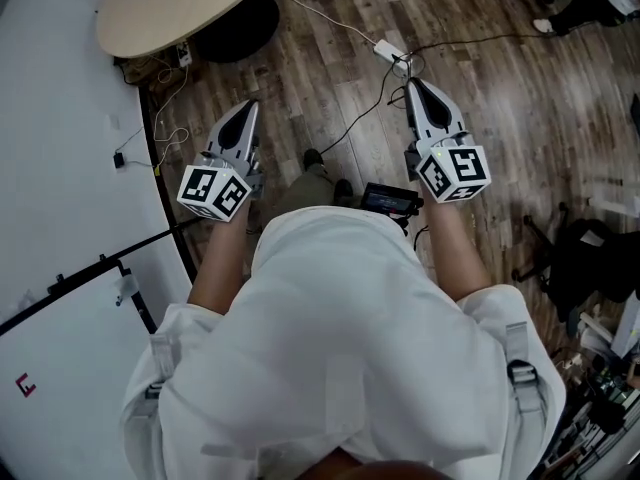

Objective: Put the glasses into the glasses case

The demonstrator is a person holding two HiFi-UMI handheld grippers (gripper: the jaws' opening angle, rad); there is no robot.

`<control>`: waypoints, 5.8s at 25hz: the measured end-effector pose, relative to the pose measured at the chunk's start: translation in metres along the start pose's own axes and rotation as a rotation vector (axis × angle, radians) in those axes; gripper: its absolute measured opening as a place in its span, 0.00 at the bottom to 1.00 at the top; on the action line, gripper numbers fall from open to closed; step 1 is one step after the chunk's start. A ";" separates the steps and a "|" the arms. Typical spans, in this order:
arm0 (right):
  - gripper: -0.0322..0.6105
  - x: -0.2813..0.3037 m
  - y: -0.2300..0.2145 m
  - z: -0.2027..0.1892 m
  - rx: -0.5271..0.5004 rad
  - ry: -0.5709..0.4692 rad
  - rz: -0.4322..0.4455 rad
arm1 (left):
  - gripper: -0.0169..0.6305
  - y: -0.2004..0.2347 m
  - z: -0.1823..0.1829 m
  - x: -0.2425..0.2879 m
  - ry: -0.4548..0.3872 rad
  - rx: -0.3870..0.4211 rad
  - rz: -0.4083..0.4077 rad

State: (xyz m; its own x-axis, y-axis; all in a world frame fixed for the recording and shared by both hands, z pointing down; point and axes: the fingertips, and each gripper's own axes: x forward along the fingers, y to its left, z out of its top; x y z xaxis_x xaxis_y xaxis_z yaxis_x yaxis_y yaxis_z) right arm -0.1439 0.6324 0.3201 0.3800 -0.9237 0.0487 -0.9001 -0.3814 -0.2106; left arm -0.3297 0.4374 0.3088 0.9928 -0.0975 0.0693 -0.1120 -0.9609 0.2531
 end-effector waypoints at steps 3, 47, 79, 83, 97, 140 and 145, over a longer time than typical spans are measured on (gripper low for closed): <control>0.10 0.020 -0.003 -0.003 0.007 0.012 0.018 | 0.04 0.017 -0.002 0.008 -0.003 -0.019 0.029; 0.10 0.445 -0.153 0.091 -0.093 0.054 0.203 | 0.04 0.286 0.099 0.355 -0.145 -0.097 0.137; 0.10 0.792 -0.116 0.066 -0.383 0.171 0.586 | 0.04 0.498 0.124 0.421 -0.055 0.052 0.496; 0.10 0.829 -0.072 0.048 -0.527 0.206 0.671 | 0.04 0.537 0.122 0.417 -0.041 0.060 0.493; 0.10 0.908 0.006 -0.028 -0.750 0.426 0.864 | 0.04 0.606 0.087 0.398 -0.004 0.018 0.501; 0.09 0.928 0.031 -0.229 -0.961 0.946 1.320 | 0.04 0.637 -0.020 0.402 0.031 -0.179 0.797; 0.09 0.938 0.016 -0.253 -0.926 1.065 1.248 | 0.04 0.638 -0.023 0.402 0.037 -0.184 0.795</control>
State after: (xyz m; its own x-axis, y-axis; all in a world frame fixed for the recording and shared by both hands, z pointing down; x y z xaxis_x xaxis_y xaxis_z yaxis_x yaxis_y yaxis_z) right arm 0.1444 -0.2496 0.6095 -0.4422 -0.1438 0.8853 -0.4717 0.8768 -0.0932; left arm -0.0027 -0.2090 0.5200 0.6120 -0.7206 0.3260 -0.7908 -0.5499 0.2690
